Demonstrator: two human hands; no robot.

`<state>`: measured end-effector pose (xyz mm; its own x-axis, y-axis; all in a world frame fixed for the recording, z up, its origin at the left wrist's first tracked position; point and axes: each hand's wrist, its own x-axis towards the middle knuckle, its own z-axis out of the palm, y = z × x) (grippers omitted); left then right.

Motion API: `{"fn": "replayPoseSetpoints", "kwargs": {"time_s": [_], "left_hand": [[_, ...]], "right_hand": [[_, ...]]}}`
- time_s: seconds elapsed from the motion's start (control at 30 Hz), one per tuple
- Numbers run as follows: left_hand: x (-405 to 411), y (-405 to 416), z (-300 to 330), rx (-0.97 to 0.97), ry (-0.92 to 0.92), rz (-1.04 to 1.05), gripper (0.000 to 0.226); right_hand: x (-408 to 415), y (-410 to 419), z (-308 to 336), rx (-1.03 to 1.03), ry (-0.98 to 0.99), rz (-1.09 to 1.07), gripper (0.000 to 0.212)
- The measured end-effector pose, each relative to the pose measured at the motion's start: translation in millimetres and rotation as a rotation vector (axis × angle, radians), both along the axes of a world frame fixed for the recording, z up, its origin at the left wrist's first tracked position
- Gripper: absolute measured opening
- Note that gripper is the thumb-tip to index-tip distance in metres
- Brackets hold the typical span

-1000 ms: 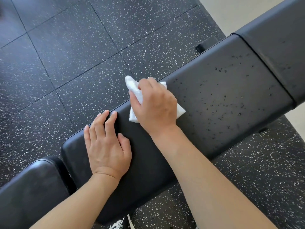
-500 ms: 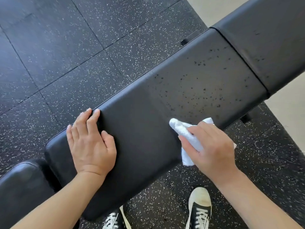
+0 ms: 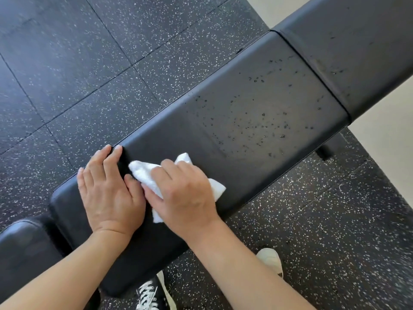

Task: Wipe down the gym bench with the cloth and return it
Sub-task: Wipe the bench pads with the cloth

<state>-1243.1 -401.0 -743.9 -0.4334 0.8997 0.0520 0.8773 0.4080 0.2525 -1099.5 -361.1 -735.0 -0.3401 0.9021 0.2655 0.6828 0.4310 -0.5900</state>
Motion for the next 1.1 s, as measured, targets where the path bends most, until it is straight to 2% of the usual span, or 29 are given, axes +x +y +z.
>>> {"fn": "replayPoseSetpoints", "kwargs": {"time_s": [0.07, 0.13, 0.23, 0.3, 0.5, 0.73, 0.87, 0.97, 1.1], "left_hand": [[-1, 0, 0, 0.002, 0.012, -0.015, 0.061], [-1, 0, 0, 0.003, 0.017, -0.025, 0.060], [-1, 1, 0, -0.003, 0.017, -0.024, 0.061], [-2, 0, 0, -0.008, 0.017, -0.018, 0.061], [-2, 0, 1, 0.006, -0.004, -0.006, 0.061], [-2, 0, 1, -0.002, -0.002, -0.003, 0.060], [-2, 0, 1, 0.002, 0.006, -0.003, 0.060], [-2, -1, 1, 0.004, 0.007, 0.000, 0.060], [-2, -1, 0, 0.006, 0.006, -0.002, 0.060]], "right_hand": [[37, -1, 0, 0.024, -0.066, 0.016, 0.014], [85, 3, -2, 0.067, -0.117, -0.017, 0.009], [147, 14, -1, 0.058, -0.165, -0.098, 0.020], [157, 15, -2, 0.048, -0.180, -0.146, 0.023], [93, 28, -10, 0.128, -0.181, -0.230, 0.032], [-6, 107, -11, 0.104, -0.126, -0.306, 0.023], [-30, 128, -12, 0.095, -0.134, -0.322, 0.023], [-20, 110, -10, 0.081, -0.119, -0.255, 0.022], [20, 32, -4, 0.065, -0.128, 0.000, 0.020]]}}
